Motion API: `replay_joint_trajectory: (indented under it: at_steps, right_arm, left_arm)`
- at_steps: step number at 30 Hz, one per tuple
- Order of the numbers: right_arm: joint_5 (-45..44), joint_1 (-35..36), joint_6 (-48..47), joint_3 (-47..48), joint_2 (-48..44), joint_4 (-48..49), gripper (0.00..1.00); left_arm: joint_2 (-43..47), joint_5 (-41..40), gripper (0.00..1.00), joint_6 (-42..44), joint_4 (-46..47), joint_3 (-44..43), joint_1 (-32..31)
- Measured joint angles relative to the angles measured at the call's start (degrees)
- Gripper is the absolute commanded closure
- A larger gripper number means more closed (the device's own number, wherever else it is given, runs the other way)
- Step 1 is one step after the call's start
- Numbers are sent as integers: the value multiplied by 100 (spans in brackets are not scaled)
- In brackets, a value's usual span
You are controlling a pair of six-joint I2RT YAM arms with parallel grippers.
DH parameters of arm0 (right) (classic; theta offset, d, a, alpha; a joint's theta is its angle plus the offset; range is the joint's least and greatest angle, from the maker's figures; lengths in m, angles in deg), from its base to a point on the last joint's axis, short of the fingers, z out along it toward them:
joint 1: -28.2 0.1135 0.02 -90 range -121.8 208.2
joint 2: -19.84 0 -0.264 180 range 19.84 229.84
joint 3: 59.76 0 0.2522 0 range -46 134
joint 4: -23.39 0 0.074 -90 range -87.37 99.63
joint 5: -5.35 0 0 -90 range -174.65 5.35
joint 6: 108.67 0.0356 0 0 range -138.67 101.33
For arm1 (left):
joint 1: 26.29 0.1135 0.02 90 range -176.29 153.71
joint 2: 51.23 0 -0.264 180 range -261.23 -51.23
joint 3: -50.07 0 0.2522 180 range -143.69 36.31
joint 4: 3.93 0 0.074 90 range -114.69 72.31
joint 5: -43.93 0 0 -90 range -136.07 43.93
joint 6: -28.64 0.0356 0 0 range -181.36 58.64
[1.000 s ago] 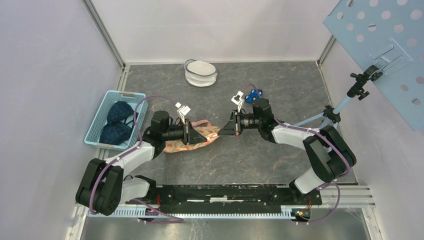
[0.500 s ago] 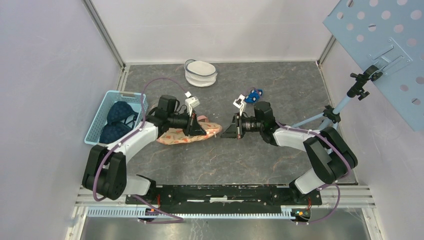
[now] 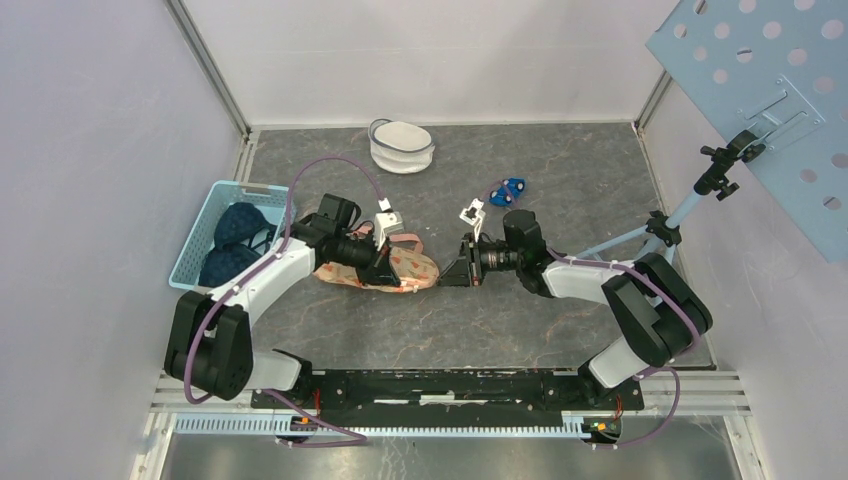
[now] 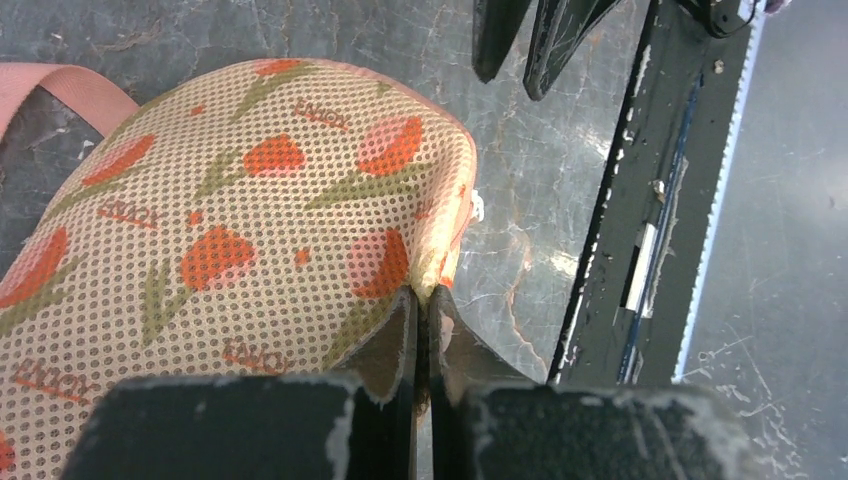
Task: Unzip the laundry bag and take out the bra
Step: Unzip the laundry bag at the center of the board.
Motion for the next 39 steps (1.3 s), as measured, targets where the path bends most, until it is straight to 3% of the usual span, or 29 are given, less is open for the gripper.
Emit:
replay_joint_trajectory:
  at_steps: [3, 11, 17, 29, 32, 39]
  right_arm:
    - [103, 44, 7, -13, 39, 205, 52]
    - [179, 245, -9, -120, 90, 378, 49]
    - [-573, 295, -503, 367, 107, -411, 45]
    - [-1799, 579, -1058, 1370, 350, -1674, 46]
    - [-2041, 625, -1150, 1541, 426, -1985, 51]
    - [-2173, 684, -1373, 1663, 505, -2260, 90]
  left_arm:
    - [0, 48, 98, -103, -85, -81, 0]
    - [0, -79, 98, -1316, 614, -98, 0]
    - [0, -354, 98, -2225, 1104, -98, -46]
    - [0, -745, 98, -2693, 1530, -61, -444]
    - [0, -850, 98, -2691, 1556, -39, -573]
    - [-2, -1045, 98, -2680, 1589, -9, -745]
